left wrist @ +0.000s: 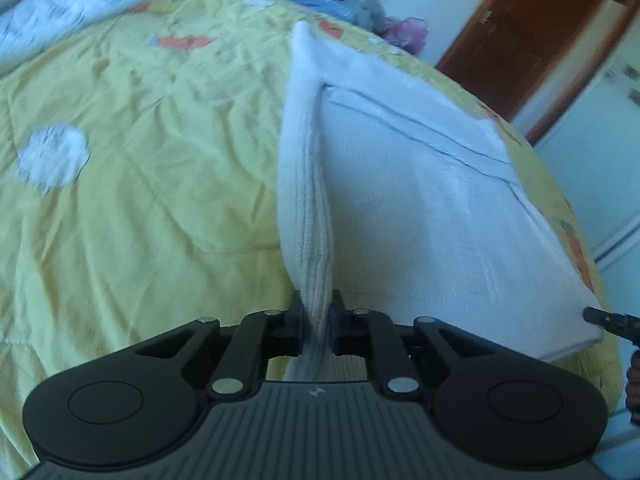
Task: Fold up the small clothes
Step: 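Grasp the cardigan hem with the right gripper while the left gripper grasps it too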
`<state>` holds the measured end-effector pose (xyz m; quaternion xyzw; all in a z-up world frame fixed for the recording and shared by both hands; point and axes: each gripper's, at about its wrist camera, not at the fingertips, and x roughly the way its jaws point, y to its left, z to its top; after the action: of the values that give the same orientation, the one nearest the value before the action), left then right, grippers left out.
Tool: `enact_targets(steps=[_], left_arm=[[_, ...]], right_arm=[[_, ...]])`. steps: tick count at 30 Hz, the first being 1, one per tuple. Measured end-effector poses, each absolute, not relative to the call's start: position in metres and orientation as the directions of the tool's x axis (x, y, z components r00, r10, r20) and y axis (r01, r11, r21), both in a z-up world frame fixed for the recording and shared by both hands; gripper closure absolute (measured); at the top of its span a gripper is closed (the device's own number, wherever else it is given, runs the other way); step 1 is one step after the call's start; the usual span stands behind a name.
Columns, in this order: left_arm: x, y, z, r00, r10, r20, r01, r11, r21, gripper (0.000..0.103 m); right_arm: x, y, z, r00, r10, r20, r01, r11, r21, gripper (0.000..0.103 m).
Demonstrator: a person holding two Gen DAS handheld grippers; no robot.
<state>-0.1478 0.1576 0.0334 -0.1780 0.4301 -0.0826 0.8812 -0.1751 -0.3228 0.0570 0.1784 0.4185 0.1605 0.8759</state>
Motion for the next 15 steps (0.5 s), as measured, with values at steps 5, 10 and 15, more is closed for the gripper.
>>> enact_targets(steps=[5,10,15], left_arm=[[-0.146,0.156,0.023,0.59,-0.273,-0.76,0.006,0.943,-0.334,0.094],[-0.142,0.158,0.026,0.562,-0.293,-0.774,-0.004,0.934,-0.357,0.09],[-0.143,0.157,0.025,0.562,-0.368,-0.741,-0.011,0.892,-0.452,0.05]], right_arm=[[-0.177,-0.333,0.029,0.563,0.415,-0.715,-0.054,0.882,0.468,0.093],[-0.176,-0.333,0.029,0.57,0.421,-0.706,-0.041,0.873,0.487,0.063],[-0.175,-0.34,0.025,0.572,0.45,-0.686,-0.002,0.837,0.547,0.054]])
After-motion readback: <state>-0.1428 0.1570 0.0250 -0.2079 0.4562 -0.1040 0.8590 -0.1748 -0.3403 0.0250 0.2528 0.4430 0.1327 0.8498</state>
